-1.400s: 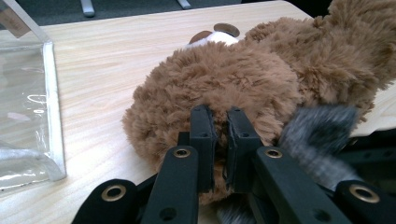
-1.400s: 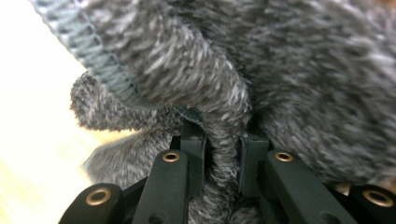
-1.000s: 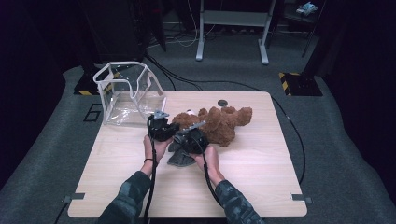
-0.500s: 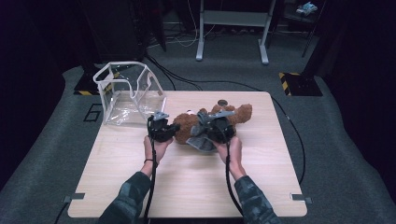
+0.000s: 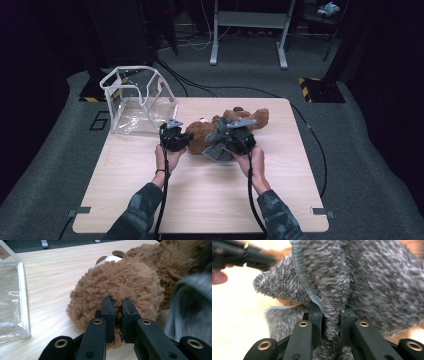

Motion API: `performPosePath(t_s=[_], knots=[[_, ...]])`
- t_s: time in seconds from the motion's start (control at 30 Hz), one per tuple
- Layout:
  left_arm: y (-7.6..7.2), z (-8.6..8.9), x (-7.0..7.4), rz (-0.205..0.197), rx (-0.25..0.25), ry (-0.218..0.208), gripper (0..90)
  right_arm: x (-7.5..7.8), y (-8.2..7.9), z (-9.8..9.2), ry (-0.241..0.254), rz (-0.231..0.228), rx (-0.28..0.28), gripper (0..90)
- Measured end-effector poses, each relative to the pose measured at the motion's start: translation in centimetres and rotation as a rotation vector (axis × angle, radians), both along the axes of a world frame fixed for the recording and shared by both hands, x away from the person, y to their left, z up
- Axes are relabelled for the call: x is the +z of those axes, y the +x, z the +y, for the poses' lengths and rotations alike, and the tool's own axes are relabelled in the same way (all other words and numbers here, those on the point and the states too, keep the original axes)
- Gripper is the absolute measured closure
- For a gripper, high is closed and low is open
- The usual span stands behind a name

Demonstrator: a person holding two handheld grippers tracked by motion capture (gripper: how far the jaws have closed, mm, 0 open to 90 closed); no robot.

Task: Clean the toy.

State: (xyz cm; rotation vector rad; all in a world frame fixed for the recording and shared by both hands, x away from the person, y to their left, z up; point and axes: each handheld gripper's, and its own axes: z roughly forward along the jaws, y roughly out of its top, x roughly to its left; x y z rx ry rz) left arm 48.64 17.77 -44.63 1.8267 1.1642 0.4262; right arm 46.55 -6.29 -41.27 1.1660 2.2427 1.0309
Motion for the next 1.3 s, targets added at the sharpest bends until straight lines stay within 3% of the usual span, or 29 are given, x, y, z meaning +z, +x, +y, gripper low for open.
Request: performPosePath(t_s=[0.1, 0.2, 0.27, 0.3, 0.33, 0.43, 0.47, 0.6, 0.67, 0.73, 0.83, 0.93, 1.0, 1.07, 1.17, 1.3], knots=[[0.1, 0.2, -0.1, -0.001, 0.000, -0.002, 83.1, -0.6, 0.6, 1.1, -0.042, 0.004, -0.004, 76.7], [0.1, 0.2, 0.0, -0.001, -0.003, -0.005, 83.1, -1.2, 1.9, -1.3, -0.021, 0.038, -0.085, 77.0], [0.1, 0.3, -0.1, -0.002, -0.006, -0.008, 83.1, -1.3, 2.1, -2.1, -0.015, 0.046, -0.102, 77.0], [0.1, 0.3, -0.1, 0.003, -0.005, -0.009, 83.1, -1.7, 2.5, -4.5, -0.015, 0.056, -0.168, 77.0], [0.2, 0.3, -0.1, 0.002, -0.007, -0.011, 83.1, -1.9, 2.6, -5.6, -0.015, 0.062, -0.203, 77.0], [0.2, 0.3, -0.2, 0.004, -0.009, -0.010, 83.1, -2.3, 2.6, -7.5, 0.006, 0.078, -0.249, 77.0], [0.2, 0.3, -0.2, 0.004, -0.009, -0.010, 83.1, -2.3, 2.6, -7.5, 0.006, 0.078, -0.249, 77.0], [0.2, 0.2, -0.2, 0.009, -0.013, -0.005, 83.1, -2.2, 0.9, -4.5, 0.038, 0.076, -0.105, 76.9], [0.2, 0.3, -0.2, 0.009, -0.018, -0.004, 83.0, -2.4, 0.6, -2.8, 0.016, 0.063, -0.056, 76.9], [0.2, 0.3, -0.3, 0.010, -0.019, -0.007, 83.1, -2.7, 0.9, -2.2, -0.009, 0.067, -0.046, 77.0], [0.2, 0.4, -0.3, 0.011, -0.029, -0.014, 83.0, -3.3, 2.2, -4.0, -0.006, 0.094, -0.115, 77.1], [0.2, 0.3, -0.4, 0.012, -0.034, -0.012, 83.0, -3.7, 3.1, -6.4, -0.076, 0.096, -0.210, 77.1], [0.3, 0.4, -0.4, 0.014, -0.033, -0.017, 83.0, -4.1, 3.9, -9.1, -0.106, 0.112, -0.281, 77.1], [0.3, 0.4, -0.5, 0.012, -0.034, -0.019, 83.0, -4.2, 4.0, -10.8, -0.075, 0.137, -0.331, 77.0], [0.3, 0.4, -0.6, 0.015, -0.035, -0.019, 83.0, -3.7, 3.0, -10.6, -0.030, 0.125, -0.298, 77.0], [0.3, 0.4, -0.6, 0.018, -0.037, -0.018, 83.0, -3.5, 1.7, -7.0, 0.002, 0.117, -0.152, 76.9]])
